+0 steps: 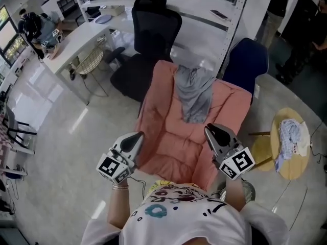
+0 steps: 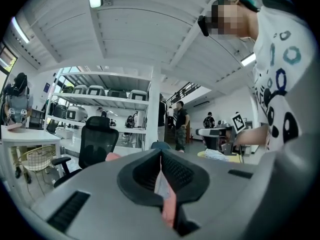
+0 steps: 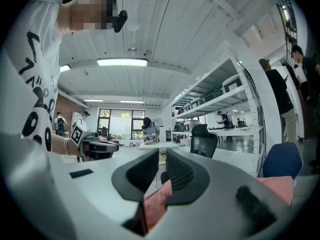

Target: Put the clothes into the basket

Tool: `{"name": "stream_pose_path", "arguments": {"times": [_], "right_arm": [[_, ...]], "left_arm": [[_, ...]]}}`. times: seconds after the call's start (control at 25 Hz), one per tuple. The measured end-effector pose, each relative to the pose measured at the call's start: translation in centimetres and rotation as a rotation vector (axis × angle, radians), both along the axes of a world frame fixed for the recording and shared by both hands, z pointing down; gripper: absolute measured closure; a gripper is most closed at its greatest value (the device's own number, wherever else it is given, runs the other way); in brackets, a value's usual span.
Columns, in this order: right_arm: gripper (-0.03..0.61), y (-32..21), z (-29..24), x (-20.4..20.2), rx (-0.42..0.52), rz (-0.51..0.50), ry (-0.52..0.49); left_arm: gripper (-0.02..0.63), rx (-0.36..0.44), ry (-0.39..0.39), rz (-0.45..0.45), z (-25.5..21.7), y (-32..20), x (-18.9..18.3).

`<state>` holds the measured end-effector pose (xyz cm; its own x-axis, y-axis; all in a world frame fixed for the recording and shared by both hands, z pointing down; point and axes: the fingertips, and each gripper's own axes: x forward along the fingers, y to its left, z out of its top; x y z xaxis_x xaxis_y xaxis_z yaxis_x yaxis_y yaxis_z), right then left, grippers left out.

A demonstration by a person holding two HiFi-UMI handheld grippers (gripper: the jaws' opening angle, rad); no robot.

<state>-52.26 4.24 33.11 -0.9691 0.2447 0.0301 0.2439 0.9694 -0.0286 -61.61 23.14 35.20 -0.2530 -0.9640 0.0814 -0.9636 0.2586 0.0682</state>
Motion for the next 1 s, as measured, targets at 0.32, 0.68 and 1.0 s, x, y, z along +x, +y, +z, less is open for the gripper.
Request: {"name": "stream_pose_path", "arguments": {"times": [0.32, 0.68, 1.0], "right_arm": [[0.547, -4.4, 0.7, -1.8, -0.011, 0.055, 0.0], [0.546, -8.6, 1.3, -3.0, -0.032, 0.17, 0.018], [0.546, -11.9, 2.9, -6.9, -0.046, 0.274, 0.071]], "left_arm": [[0.598, -0.021, 0.019, 0.078, 0.9, -6.2, -1.9], [0.598, -0.01, 0.04, 0.195, 1.3, -12.3, -5.2], [0.598, -0.084, 0.044, 0.277, 4.2, -18.7, -11.3]]}}
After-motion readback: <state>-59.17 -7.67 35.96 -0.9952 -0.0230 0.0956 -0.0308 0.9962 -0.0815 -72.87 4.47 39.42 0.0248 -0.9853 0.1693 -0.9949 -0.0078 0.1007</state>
